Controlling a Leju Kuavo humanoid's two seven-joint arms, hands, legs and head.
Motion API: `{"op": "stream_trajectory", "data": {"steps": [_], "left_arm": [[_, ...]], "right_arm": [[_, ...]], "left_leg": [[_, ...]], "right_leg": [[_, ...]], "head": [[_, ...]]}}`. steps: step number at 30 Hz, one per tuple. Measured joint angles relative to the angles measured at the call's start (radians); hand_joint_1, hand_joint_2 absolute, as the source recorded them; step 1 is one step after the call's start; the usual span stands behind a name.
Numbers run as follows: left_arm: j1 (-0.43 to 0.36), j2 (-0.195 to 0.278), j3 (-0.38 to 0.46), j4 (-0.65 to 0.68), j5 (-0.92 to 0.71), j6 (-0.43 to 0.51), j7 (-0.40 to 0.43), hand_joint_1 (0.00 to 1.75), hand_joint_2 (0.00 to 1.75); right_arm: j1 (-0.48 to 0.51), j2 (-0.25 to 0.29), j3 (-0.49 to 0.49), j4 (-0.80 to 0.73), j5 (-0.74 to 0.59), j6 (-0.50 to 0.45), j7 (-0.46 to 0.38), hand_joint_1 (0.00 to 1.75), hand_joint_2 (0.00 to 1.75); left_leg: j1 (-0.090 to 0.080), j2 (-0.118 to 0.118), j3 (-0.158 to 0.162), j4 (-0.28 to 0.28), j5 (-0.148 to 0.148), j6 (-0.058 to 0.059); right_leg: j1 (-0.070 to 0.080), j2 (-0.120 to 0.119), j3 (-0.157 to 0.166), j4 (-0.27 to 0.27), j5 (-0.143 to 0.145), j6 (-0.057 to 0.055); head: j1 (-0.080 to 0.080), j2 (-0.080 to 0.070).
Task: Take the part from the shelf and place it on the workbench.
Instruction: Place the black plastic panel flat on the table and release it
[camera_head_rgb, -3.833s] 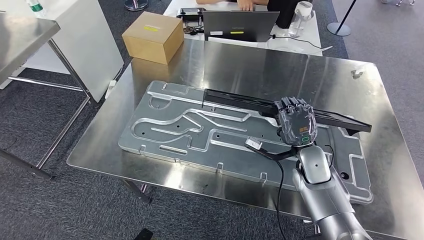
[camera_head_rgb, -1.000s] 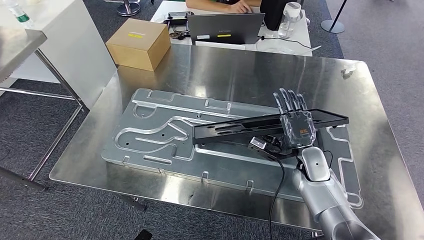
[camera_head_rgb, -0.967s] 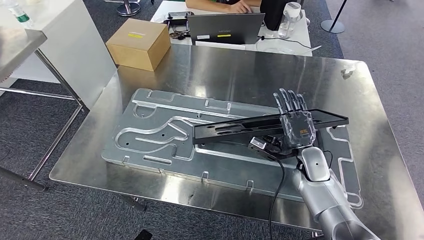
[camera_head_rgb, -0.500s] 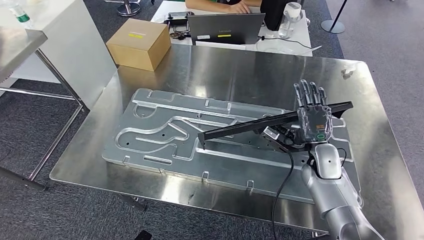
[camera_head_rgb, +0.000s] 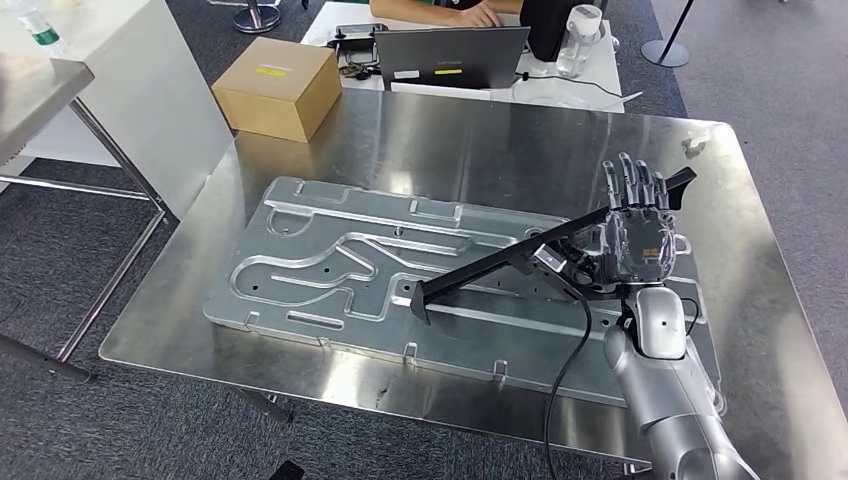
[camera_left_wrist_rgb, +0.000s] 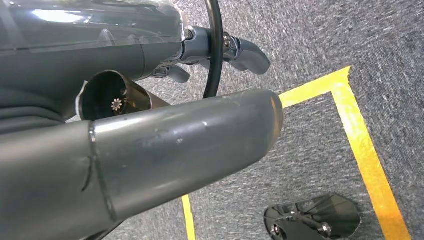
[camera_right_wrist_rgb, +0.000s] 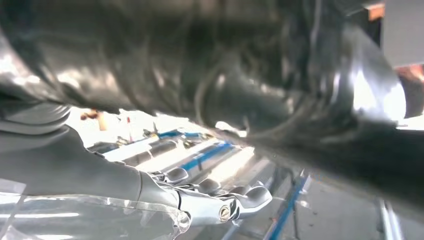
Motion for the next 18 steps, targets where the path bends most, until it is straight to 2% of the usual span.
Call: {"op": "stream_trajectory", "data": {"steps": [8, 18], "left_arm": [[0.002, 0.000, 0.017, 0.000, -0.012, 0.000, 0.002, 0.00, 0.00], [0.005, -0.001, 0.035, 0.000, -0.031, -0.003, 0.008, 0.00, 0.00]], "right_arm": [[-0.003, 0.005, -0.039, -0.001, -0.077, -0.003, -0.012, 0.00, 0.00], [-0.025, 0.004, -0.052, 0.057, -0.076, 0.001, 0.043, 0.00, 0.00]], "left_leg": [[0.000, 0.000, 0.000, 0.000, 0.000, 0.000], [0.000, 0.000, 0.000, 0.000, 0.000, 0.000]], "right_leg": [[0.000, 0.000, 0.000, 0.000, 0.000, 0.000], [0.000, 0.000, 0.000, 0.000, 0.000, 0.000]], "head": [[0.000, 0.000], [0.000, 0.000]]}}
